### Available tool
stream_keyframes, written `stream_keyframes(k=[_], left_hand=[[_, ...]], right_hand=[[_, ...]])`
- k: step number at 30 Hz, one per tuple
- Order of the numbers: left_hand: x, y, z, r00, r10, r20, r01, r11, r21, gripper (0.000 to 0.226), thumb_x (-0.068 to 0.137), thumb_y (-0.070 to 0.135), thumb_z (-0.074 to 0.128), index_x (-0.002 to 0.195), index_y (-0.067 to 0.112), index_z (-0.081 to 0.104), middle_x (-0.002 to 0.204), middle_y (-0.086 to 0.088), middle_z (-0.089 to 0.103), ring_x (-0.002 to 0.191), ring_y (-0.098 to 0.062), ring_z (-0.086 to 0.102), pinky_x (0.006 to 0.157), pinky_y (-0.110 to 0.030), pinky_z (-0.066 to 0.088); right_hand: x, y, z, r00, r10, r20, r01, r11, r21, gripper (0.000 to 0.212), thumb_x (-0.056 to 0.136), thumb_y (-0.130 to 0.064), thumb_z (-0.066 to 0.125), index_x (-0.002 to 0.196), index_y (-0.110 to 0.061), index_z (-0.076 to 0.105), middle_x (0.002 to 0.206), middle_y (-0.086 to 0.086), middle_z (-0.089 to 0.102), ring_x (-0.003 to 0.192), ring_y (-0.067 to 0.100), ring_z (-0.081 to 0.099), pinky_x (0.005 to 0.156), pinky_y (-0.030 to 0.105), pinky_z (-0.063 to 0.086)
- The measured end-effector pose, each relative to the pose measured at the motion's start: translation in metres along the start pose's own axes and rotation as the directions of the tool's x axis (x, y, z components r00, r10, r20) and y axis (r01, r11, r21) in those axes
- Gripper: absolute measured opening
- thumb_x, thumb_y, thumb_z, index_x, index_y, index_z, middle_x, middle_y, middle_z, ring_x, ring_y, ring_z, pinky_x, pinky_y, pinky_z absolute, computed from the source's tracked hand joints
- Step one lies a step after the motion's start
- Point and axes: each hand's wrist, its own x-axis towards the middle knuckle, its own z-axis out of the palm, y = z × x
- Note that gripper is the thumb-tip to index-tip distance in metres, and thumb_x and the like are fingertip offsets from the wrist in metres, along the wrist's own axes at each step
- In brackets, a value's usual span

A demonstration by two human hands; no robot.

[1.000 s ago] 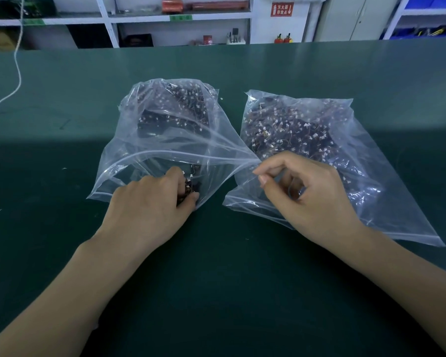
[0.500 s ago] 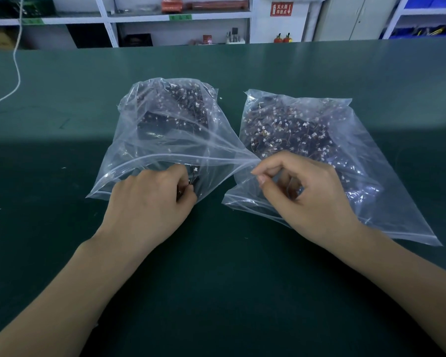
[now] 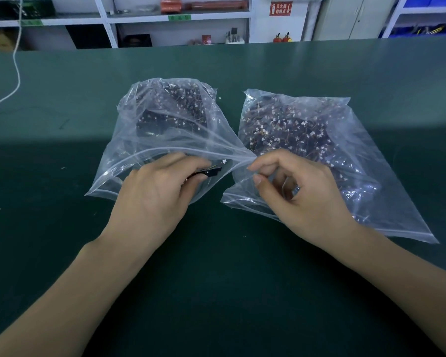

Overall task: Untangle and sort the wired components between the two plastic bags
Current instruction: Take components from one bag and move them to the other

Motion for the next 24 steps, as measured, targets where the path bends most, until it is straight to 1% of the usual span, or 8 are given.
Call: stream_keyframes(k=[3,6,9,11,14,17,20,24], left_hand=[[0.000,-0.001,0.000,1.000,-0.007,0.000,0.007,1.000,-0.001,0.012,0.097,0.020,0.075,0.108,0.025,0.078,0.093,0.012,0.074,0.081,-0.017,0.070,0.066,-0.044,0.058],[-0.001,0.001,-0.003,0.998,-0.053,-0.023,0.055,0.996,0.074,0.004,0.093,0.026,0.079,0.094,0.028,0.075,0.075,0.013,0.071,0.068,-0.019,0.069,0.060,-0.039,0.056],[-0.001,0.005,-0.004,0.995,-0.092,-0.039,0.097,0.984,0.151,0.012,0.091,0.033,0.080,0.086,0.032,0.069,0.065,0.019,0.060,0.060,-0.017,0.063,0.060,-0.031,0.043],[-0.001,0.007,-0.005,0.995,-0.088,-0.050,0.095,0.984,0.149,0.015,0.091,0.033,0.080,0.084,0.033,0.067,0.067,0.021,0.051,0.060,-0.012,0.057,0.058,-0.029,0.039],[0.001,0.011,-0.005,0.992,-0.020,-0.124,0.027,0.998,0.058,0.012,0.095,0.031,0.078,0.087,0.031,0.070,0.067,0.029,0.046,0.059,0.001,0.051,0.053,-0.029,0.046],[0.000,0.018,-0.001,0.979,0.086,-0.187,-0.108,0.988,-0.113,0.008,0.100,0.030,0.076,0.093,0.025,0.076,0.073,0.039,0.046,0.063,0.011,0.049,0.057,-0.018,0.043],[-0.005,0.026,0.006,0.973,0.136,-0.188,-0.175,0.962,-0.212,0.009,0.102,0.028,0.074,0.097,0.021,0.077,0.084,0.031,0.058,0.067,0.010,0.054,0.059,-0.016,0.047],[-0.006,0.029,0.012,0.975,0.104,-0.195,-0.161,0.940,-0.301,0.004,0.101,0.023,0.074,0.101,0.020,0.076,0.088,0.027,0.061,0.069,0.004,0.058,0.063,-0.013,0.045]], right_hand=[[0.000,0.001,0.000,1.000,0.016,0.014,-0.015,1.000,-0.005,0.016,0.098,-0.007,0.071,0.110,-0.018,0.073,0.089,-0.010,0.069,0.062,0.018,0.062,0.061,0.015,0.046],[-0.001,0.001,0.000,1.000,0.013,0.022,-0.012,1.000,-0.020,0.016,0.098,-0.008,0.071,0.110,-0.019,0.073,0.090,-0.010,0.069,0.062,0.019,0.063,0.061,0.018,0.047],[0.000,0.000,0.000,1.000,0.005,0.020,-0.004,1.000,-0.027,0.015,0.098,-0.009,0.070,0.109,-0.019,0.073,0.089,-0.012,0.069,0.063,0.019,0.062,0.060,0.018,0.047],[0.000,0.000,-0.001,1.000,0.003,0.018,-0.003,1.000,-0.025,0.014,0.098,-0.009,0.070,0.108,-0.018,0.073,0.089,-0.013,0.068,0.062,0.019,0.062,0.060,0.017,0.047],[0.000,0.001,0.000,1.000,0.001,0.021,-0.001,1.000,-0.024,0.014,0.098,-0.008,0.072,0.109,-0.017,0.073,0.088,-0.013,0.067,0.062,0.018,0.062,0.059,0.018,0.047],[0.001,-0.002,0.000,1.000,-0.022,0.019,0.022,1.000,-0.019,0.019,0.097,-0.021,0.078,0.115,-0.019,0.073,0.091,-0.013,0.068,0.062,0.017,0.063,0.059,0.020,0.049],[0.002,-0.006,-0.002,0.997,-0.074,0.017,0.074,0.997,0.011,0.029,0.094,-0.028,0.081,0.120,-0.016,0.074,0.096,-0.010,0.069,0.064,0.016,0.062,0.064,0.018,0.048],[0.003,-0.007,-0.003,0.991,-0.134,0.024,0.133,0.989,0.063,0.011,0.097,-0.013,0.079,0.108,-0.010,0.079,0.092,-0.002,0.070,0.065,0.019,0.060,0.058,0.033,0.049]])
